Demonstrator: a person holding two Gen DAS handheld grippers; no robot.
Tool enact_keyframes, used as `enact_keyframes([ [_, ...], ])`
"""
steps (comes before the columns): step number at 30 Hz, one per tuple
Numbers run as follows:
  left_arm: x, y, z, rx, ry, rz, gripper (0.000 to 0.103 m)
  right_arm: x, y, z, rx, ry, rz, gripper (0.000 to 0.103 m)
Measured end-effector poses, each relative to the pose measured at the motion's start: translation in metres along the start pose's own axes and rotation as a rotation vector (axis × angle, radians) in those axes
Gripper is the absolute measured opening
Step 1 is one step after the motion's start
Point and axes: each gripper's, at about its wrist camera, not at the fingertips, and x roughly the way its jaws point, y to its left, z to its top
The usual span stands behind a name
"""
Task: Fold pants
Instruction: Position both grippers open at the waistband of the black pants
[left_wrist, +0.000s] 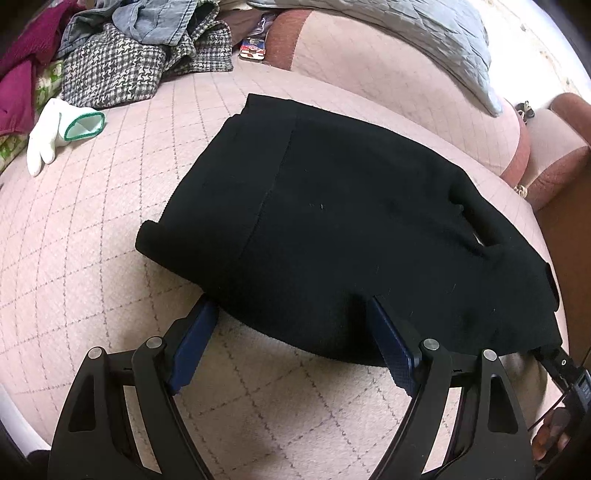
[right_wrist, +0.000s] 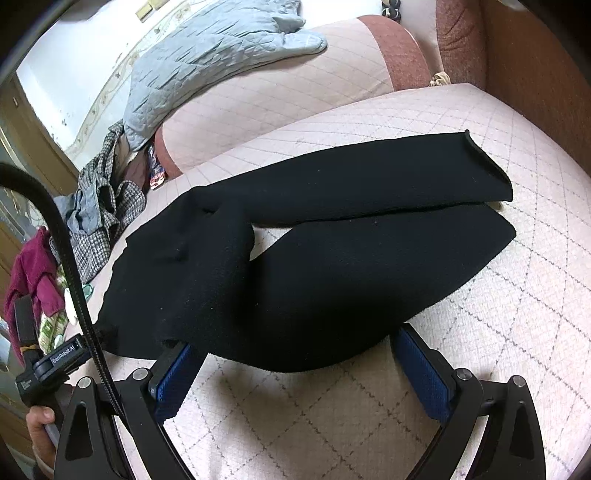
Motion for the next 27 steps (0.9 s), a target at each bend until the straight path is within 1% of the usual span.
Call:
enact_keyframes([
  [12,-0.003,0.001,-0.002,0.004,0.009,-0.008,0.083,-0.004,-0.005,0.002,0.009,-0.008,0.004,0.099],
  [16,-0.004,0.012,0.002,-0.063,0.006,-0.055,0.083,-0.007,-0.012,0.005,0.035,-0.028,0.011,0.099],
  [20,0.000,0.013,0.008,-0.112,0.006,-0.067,0.083,-0.002,-0.017,0.009,0.084,-0.023,0.015,0.099],
  [21,0.001,0.013,0.010,-0.116,0.005,-0.070,0.082,-0.001,-0.016,0.010,0.092,-0.026,0.016,0.098],
  [23,0.006,0.011,0.015,-0.127,0.009,-0.082,0.082,0.002,-0.015,0.014,0.110,-0.034,0.021,0.085],
  [25,0.007,0.011,0.018,-0.143,0.013,-0.094,0.082,0.005,-0.018,0.017,0.152,-0.029,0.036,0.084],
  [27,0.005,0.014,0.018,-0.158,0.017,-0.120,0.082,0.001,-0.022,0.016,0.217,-0.014,0.094,0.084],
])
